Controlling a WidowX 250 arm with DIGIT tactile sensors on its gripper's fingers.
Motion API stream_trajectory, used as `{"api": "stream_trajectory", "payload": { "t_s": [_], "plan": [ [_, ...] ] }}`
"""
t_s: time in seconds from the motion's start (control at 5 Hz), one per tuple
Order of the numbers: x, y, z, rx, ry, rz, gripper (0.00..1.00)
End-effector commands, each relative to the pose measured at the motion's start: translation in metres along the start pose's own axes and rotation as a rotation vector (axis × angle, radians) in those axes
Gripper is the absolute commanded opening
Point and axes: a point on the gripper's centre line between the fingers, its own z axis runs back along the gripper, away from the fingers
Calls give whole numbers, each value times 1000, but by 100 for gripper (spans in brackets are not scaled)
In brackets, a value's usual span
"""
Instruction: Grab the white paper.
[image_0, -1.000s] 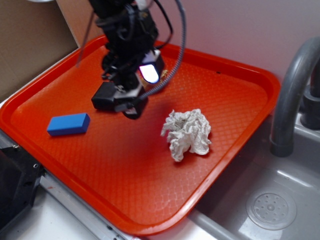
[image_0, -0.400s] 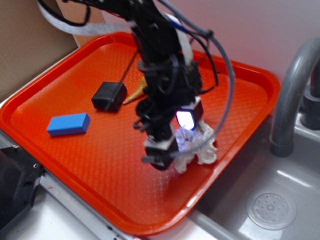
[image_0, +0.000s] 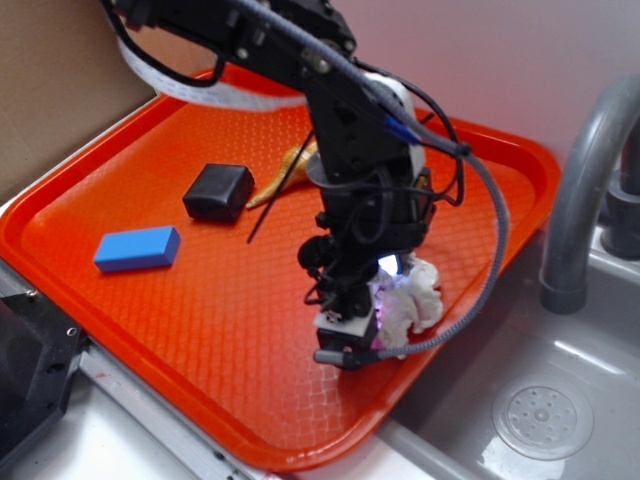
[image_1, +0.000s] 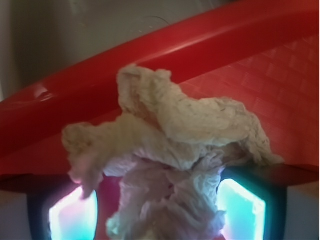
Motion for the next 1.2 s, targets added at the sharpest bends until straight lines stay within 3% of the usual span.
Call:
{"api": "stream_trajectory", "payload": {
  "t_s": [0.0, 0.2, 0.4, 0.6, 0.8, 1.0],
  "plan": [
    [0, -5, 6, 23, 4, 114, 0],
    [-6, -1, 11, 60, 26, 172, 0],
    [-21, 10, 29, 171, 126, 362, 0],
    [-38, 18, 56, 270, 168, 557, 0],
    [-76, 29, 107, 281, 167, 810, 0],
    [-113, 31, 139, 237, 103, 1000, 0]
  ]
}}
